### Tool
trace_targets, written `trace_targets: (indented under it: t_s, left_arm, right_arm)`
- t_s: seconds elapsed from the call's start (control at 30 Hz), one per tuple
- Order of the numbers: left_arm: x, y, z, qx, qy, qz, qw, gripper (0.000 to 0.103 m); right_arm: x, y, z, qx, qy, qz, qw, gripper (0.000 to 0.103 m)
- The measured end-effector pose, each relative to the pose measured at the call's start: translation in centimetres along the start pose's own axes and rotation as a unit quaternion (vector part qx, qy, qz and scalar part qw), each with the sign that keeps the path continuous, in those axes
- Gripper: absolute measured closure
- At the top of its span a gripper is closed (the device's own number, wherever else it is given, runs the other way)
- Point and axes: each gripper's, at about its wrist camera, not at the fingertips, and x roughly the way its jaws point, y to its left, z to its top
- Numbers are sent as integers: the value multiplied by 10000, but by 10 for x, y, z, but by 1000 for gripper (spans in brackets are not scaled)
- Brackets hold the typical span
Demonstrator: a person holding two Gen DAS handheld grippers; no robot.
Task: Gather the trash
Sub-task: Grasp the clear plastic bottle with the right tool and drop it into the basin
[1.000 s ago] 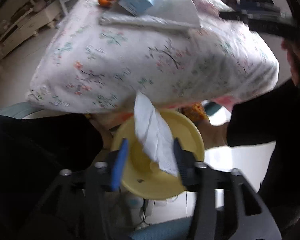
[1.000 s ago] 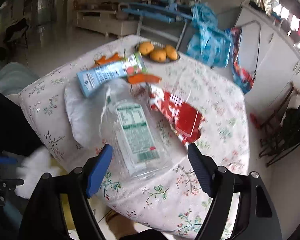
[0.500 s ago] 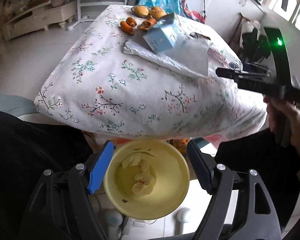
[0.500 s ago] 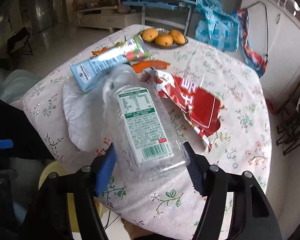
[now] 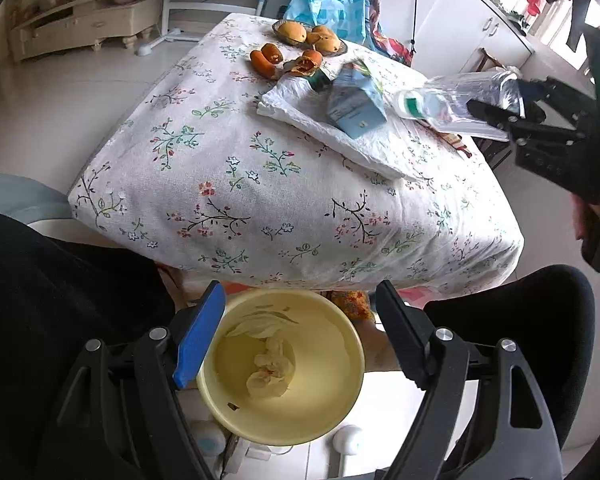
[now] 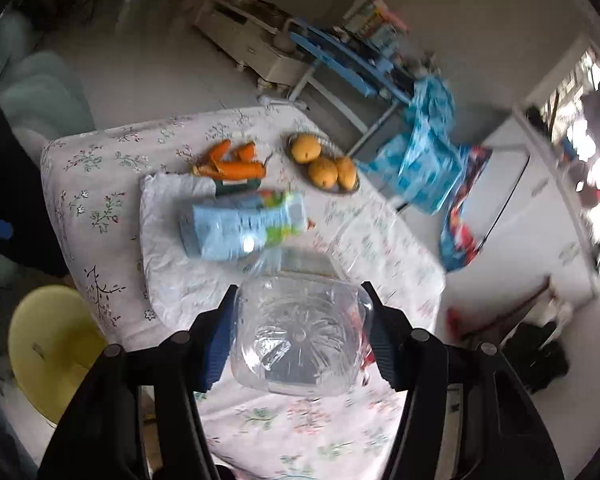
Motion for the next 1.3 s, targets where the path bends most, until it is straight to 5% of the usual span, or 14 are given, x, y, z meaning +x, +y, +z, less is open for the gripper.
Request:
trace_targets:
  t_s: [0.6,0.8,1.03,1.3]
  left_arm:
    - [-10,9,5,-324,-234,-256,9989,29]
    - [-35,16,9,-536,-958,-252,9936,29]
    - [-73,17,10,-563,-2000,67,9782,24]
    - [-80,19,10,-514,-2053,146,9772,21]
  right_arm:
    - [-52,-63,33,1007,-509,777,9906,45]
    - [-75,-12,29,706,-586,1430,9854,45]
    - [-74,62,2,489,-237,2299,9717,45]
    - [-36,131,-20,783,240,2981,9510,45]
